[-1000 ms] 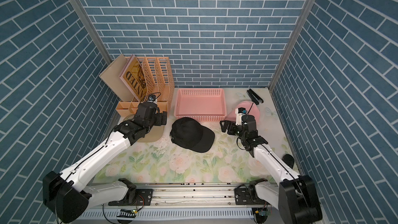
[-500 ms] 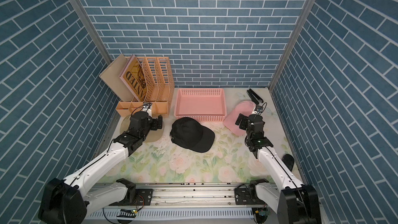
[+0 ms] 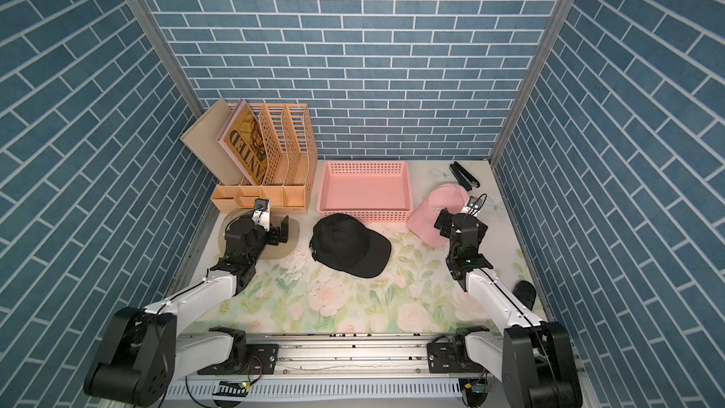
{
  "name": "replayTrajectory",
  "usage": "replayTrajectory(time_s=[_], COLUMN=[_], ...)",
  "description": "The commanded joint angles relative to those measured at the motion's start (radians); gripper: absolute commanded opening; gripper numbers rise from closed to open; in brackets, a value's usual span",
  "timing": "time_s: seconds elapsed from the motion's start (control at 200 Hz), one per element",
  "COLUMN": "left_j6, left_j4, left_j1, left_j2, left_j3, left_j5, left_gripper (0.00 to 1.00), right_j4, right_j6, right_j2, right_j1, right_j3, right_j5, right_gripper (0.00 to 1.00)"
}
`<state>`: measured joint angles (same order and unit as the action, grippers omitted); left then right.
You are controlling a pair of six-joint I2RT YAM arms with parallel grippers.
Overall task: Turn the baseball cap inside out
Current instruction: Reset both arms
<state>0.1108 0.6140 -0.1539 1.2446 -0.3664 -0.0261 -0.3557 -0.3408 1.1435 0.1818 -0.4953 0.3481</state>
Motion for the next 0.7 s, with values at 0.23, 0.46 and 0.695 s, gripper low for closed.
replayTrajectory(time_s=[0.23, 0.46, 0.695], left_j6=[0.014, -0.034, -0.073], left_j4=[0.313, 0.459, 0.568], left_j1=[0.069, 0.108, 0.151], left_j2=[0.023, 0.03, 0.096], left_j3=[0.033, 0.131, 0.175], left_j5=[0.18, 0.148, 0.19], left_gripper=[1.0, 1.0, 1.0], right_j4=[-0.066, -0.149, -0.386], right_j6=[0.036, 0.104, 0.254], right_j2=[0.074, 0.118, 0.078], right_j1=[-0.004, -0.006, -0.025], right_j3=[-0.02, -0.009, 0.148], right_j5=[-0.013, 0.062, 0.06], right_gripper=[1.0, 1.0, 1.0])
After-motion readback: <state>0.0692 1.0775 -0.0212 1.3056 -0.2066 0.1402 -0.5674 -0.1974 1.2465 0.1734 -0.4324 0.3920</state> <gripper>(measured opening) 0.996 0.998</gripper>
